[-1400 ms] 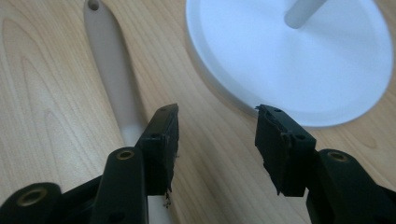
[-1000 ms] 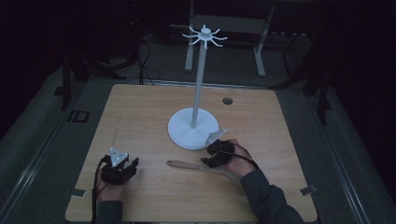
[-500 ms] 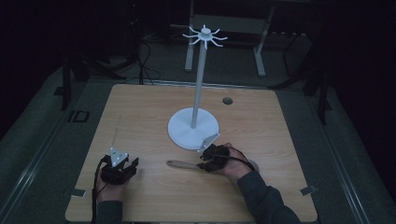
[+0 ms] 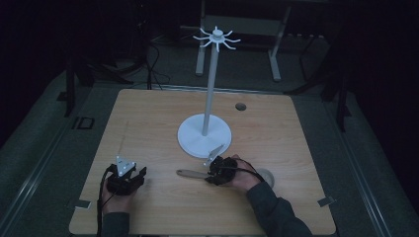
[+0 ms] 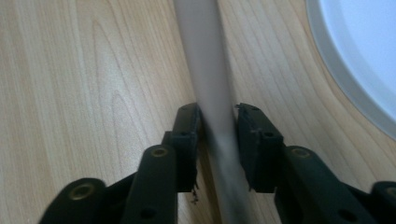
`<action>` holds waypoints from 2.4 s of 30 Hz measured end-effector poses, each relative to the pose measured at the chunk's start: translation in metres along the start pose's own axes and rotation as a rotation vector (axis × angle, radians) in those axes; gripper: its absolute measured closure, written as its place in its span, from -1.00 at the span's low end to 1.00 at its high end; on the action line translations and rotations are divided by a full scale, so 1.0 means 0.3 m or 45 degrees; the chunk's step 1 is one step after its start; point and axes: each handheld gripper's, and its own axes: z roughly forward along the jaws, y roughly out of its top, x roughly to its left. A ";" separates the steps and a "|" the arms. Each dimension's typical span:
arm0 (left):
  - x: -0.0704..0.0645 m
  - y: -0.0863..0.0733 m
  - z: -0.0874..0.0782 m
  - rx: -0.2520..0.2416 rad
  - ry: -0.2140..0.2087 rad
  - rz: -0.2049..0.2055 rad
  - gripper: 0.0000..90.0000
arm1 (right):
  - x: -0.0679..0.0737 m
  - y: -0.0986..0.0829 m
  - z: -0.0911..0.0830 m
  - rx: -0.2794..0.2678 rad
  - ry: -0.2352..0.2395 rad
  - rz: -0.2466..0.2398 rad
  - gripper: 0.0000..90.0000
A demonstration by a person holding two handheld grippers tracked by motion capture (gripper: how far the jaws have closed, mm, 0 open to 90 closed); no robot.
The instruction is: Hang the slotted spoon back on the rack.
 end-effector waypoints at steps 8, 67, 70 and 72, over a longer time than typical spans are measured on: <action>0.001 -0.001 0.001 0.003 0.001 0.002 0.25 | -0.018 -0.018 -0.036 -0.043 -0.093 0.023 0.64; -0.003 0.002 0.009 0.014 0.000 0.005 0.25 | -0.143 -0.067 -0.119 -0.033 -0.243 0.310 0.63; -0.003 0.002 0.009 0.014 0.000 0.005 0.25 | -0.143 -0.066 -0.131 -0.055 -0.250 0.309 0.63; -0.002 0.002 0.009 0.012 0.001 0.004 0.25 | -0.142 -0.064 -0.149 -0.085 -0.259 0.312 0.63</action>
